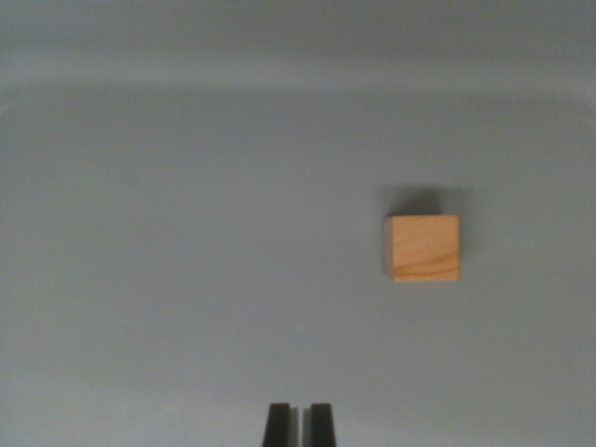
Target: Push wooden cube
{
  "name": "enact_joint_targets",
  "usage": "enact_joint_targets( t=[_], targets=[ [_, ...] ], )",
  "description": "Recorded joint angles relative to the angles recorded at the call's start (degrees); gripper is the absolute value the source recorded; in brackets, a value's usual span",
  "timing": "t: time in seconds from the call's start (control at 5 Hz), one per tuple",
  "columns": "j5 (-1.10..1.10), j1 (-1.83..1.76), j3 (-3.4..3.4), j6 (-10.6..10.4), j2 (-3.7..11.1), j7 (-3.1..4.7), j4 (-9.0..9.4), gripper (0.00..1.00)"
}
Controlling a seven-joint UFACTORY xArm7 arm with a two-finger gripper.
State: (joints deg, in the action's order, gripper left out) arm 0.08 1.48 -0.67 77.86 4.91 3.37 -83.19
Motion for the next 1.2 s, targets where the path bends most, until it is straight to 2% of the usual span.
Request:
enact_joint_targets(
  t=[0.2,0.4,0.6,0.8,1.0,1.2],
  targets=[
    [0.07,0.36,0.31,-2.45,1.02,0.9,1.57,0.0],
    [0.07,0.36,0.31,-2.45,1.02,0.9,1.57,0.0],
    [0.15,0.73,0.64,-5.01,2.09,1.83,3.21,0.0],
    [0.15,0.73,0.64,-5.01,2.09,1.83,3.21,0.0],
    [0.22,1.1,0.96,-7.51,3.14,2.75,4.82,0.0],
    [0.22,1.1,0.96,-7.51,3.14,2.75,4.82,0.0]
  ],
)
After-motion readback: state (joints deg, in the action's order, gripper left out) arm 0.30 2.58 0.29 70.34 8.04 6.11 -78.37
